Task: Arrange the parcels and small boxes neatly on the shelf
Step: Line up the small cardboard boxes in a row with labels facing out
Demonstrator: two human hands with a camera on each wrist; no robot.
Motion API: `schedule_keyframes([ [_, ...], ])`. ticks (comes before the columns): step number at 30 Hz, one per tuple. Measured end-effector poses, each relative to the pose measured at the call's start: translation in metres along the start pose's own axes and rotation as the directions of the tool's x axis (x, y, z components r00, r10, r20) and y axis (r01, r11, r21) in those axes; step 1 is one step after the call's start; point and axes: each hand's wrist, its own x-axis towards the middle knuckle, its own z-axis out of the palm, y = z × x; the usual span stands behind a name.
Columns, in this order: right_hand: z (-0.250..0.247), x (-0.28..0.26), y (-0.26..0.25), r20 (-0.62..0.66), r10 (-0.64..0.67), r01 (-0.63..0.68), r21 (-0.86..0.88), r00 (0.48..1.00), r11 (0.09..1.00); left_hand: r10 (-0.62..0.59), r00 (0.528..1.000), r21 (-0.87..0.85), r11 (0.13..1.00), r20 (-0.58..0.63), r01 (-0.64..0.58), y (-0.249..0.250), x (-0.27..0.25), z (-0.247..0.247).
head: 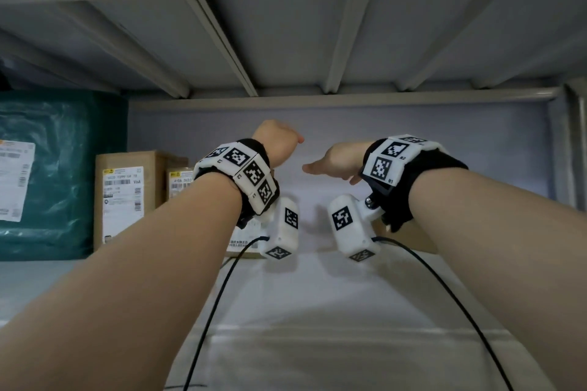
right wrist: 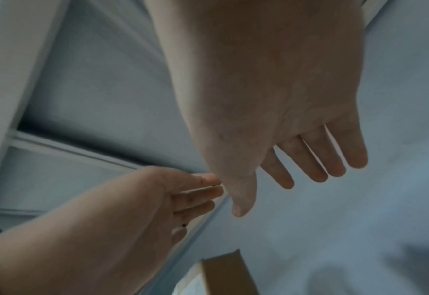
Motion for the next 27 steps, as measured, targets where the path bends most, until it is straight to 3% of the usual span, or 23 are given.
schedule_keyframes([
  [9,-0.007,-0.001,0.06,-0.067,0.054,-0.058,-0.068,0.996,0.996,-0.037,0.985,0.015,0.999,0.168,0.035,0.041,-0.007,0.083],
  [13,-0.007,0.005,0.087,-0.029,0.119,-0.12,-0.056,0.993,0.991,-0.055,0.966,0.192,0.981,0.251,0.006,0.045,-0.01,0.116],
  [17,0.002,0.011,0.118,0.037,0.135,-0.136,0.015,0.99,0.991,-0.211,0.925,0.041,0.977,0.315,0.208,0.038,-0.006,0.143],
  [21,0.008,0.017,0.135,0.047,0.171,-0.173,0.062,0.984,0.983,-0.193,0.922,-0.093,0.967,0.335,0.237,0.03,0.0,0.15],
  [24,0.009,0.02,0.139,0.038,0.182,-0.183,0.022,0.983,0.983,-0.25,0.893,-0.162,0.931,0.373,0.328,0.028,0.001,0.149],
  [27,0.012,0.021,0.14,0.024,0.184,-0.183,-0.016,0.983,0.983,-0.255,0.892,-0.172,0.926,0.373,0.337,0.026,0.0,0.149],
])
